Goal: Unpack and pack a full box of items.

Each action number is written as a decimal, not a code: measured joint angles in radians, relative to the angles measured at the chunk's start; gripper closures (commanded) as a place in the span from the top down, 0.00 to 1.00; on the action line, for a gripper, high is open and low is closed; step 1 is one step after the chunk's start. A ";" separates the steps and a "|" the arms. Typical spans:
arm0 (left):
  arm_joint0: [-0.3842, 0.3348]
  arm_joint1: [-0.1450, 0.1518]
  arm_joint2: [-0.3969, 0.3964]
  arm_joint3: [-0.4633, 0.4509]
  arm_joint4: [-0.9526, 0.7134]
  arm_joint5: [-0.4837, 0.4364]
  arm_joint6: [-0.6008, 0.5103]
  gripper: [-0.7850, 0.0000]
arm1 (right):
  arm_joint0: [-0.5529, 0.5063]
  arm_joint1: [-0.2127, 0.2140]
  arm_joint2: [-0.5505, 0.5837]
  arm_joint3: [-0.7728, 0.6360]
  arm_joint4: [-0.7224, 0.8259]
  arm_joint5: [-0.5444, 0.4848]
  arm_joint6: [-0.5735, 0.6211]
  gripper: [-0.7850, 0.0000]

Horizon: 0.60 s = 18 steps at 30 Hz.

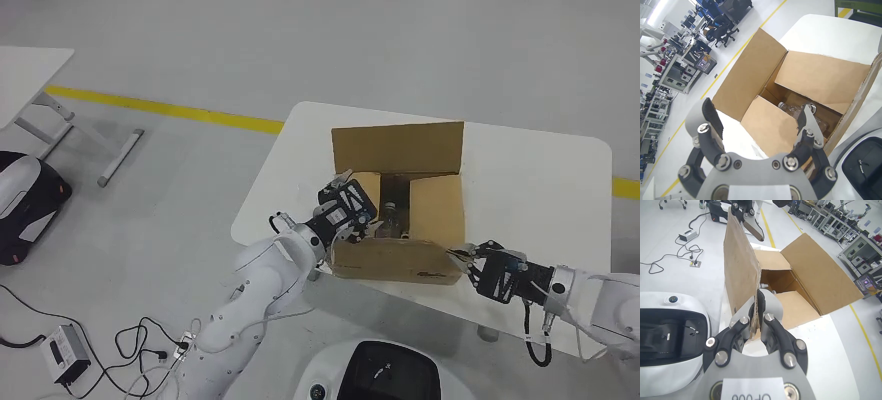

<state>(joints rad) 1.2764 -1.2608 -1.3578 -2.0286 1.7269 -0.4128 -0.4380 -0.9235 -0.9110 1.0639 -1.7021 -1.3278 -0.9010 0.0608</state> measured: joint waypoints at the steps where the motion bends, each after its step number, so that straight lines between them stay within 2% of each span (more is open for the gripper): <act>1: -0.001 0.000 0.002 0.001 -0.001 -0.003 -0.001 1.00 | 0.000 0.000 -0.001 -0.001 -0.004 0.000 0.000 0.00; 6: 0.000 0.003 0.009 -0.003 -0.015 -0.034 -0.010 1.00 | 0.001 -0.003 -0.003 -0.007 -0.023 -0.001 -0.010 0.00; 7: 0.001 0.003 0.010 -0.004 -0.018 -0.042 -0.013 1.00 | 0.002 -0.003 -0.003 -0.010 -0.029 -0.002 -0.014 0.13; 8: 0.002 0.004 0.010 -0.007 -0.020 -0.051 -0.016 1.00 | 0.001 -0.003 -0.002 -0.013 -0.035 -0.002 -0.021 0.34; 9: 0.003 0.005 0.010 -0.009 -0.021 -0.056 -0.018 1.00 | 0.000 -0.003 -0.001 -0.013 -0.038 -0.002 -0.025 0.71; 10: 0.005 0.005 0.009 -0.010 -0.024 -0.061 -0.019 1.00 | 0.000 -0.003 0.001 -0.014 -0.041 -0.002 -0.029 1.00; 18: 0.013 0.011 0.010 -0.028 -0.049 -0.112 -0.020 1.00 | -0.004 -0.002 0.031 -0.009 -0.026 -0.007 -0.073 1.00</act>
<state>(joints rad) 1.2893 -1.2496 -1.3475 -2.0564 1.6778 -0.5244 -0.4579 -0.9274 -0.9128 1.0954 -1.7107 -1.3539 -0.9076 -0.0119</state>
